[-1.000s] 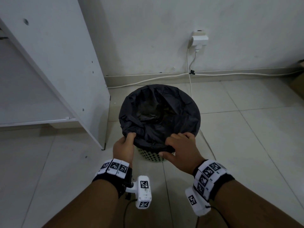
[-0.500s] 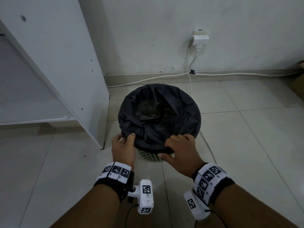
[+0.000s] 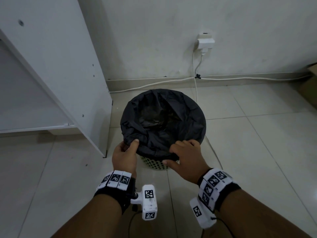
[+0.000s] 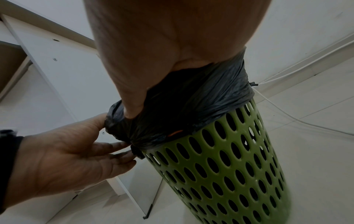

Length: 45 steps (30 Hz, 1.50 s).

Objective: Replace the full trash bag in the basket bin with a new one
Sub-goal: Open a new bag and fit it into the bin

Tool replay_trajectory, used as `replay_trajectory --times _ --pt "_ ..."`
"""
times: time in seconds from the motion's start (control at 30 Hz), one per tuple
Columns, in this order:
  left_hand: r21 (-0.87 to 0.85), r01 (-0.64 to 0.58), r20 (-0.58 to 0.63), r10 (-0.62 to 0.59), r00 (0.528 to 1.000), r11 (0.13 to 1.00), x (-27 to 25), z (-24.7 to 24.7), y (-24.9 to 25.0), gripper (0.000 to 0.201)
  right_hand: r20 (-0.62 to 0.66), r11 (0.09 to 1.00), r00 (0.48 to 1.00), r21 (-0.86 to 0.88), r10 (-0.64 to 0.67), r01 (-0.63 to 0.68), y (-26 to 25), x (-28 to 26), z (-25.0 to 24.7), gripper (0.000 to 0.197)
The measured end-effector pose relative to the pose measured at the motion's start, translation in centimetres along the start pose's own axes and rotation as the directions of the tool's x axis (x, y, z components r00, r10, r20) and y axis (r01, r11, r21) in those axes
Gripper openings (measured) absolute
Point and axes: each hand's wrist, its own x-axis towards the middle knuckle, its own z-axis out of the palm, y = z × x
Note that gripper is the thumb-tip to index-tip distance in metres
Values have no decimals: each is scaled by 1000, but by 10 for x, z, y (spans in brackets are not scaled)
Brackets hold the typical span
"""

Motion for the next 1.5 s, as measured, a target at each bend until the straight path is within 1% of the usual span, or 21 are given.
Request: replay_trajectory --times 0.07,0.17,0.23,0.27,0.37,0.4,0.5,0.53,0.6,0.67,0.7,0.77,0.87,1.03,1.1,1.2,1.27,1.3,1.4,1.47,1.5 --pt "-23 16 34 -15 999 1000 3 -4 -2 50 -3 1000 1000 -2 4 -4 0 0 0 37" --pt "66 9 73 -14 997 998 3 -7 -2 33 3 1000 1000 -17 6 -6 0 1 0 39" --pt "94 16 73 -23 997 995 2 -8 -1 24 3 1000 1000 -22 11 -11 0 1 0 39" --pt "100 17 71 -24 997 995 2 -8 1 24 3 1000 1000 -23 11 -11 -1 1 0 39" --pt "152 -35 92 21 996 988 5 -11 -3 42 4 1000 1000 -21 -3 3 -2 -3 0 37" --pt "172 -49 97 33 995 984 6 -12 -2 42 5 1000 1000 -21 -6 6 -2 -3 0 36" --pt "153 15 148 -38 988 988 8 -14 -1 24 -2 1000 1000 -26 -5 5 -1 -2 1 37" --pt "155 11 162 -36 986 988 8 -13 0 23 -9 1000 1000 -24 -2 2 -1 -1 2 37" --pt "158 -22 184 -7 983 987 8 -12 1 32 -10 1000 1000 -25 2 -2 0 1 2 37" --pt "89 -9 153 -5 988 996 7 -11 0 44 -5 1000 1000 -22 2 -2 1 1 2 38" --pt "42 0 120 -5 993 999 7 -10 0 45 -7 1000 1000 -20 2 -2 1 1 2 38" --pt "-13 -18 71 19 997 1000 8 -8 -4 38 -12 1000 1000 -18 5 -5 0 0 2 38" --pt "11 -64 34 63 997 998 9 -6 -5 34 -20 1000 1000 -26 11 -11 -1 1 2 38" --pt "65 -61 126 53 991 996 12 -10 1 31 -21 999 1000 -36 3 -4 -2 0 2 38" --pt "76 -72 132 62 989 995 12 -9 2 31 -16 999 1000 -34 10 -10 -1 0 2 38" --pt "50 -6 129 0 992 999 13 -9 2 24 -19 999 1000 -34 9 -10 -1 1 2 38" --pt "61 54 151 -63 987 997 14 -11 0 9 -33 999 999 -31 4 -5 -1 1 2 38" --pt "80 51 172 -64 983 995 16 -13 0 6 -34 1000 999 -30 3 -4 -1 0 2 38" --pt "119 60 192 -83 978 991 21 -16 -2 12 -34 999 999 -32 1 -2 -2 -1 2 38" --pt "110 95 209 -117 971 989 26 -16 -2 33 -40 999 999 -32 1 -2 -2 0 2 38" --pt "99 100 209 -119 971 990 26 -16 -2 39 -39 1000 999 -31 2 -3 -2 0 2 38"
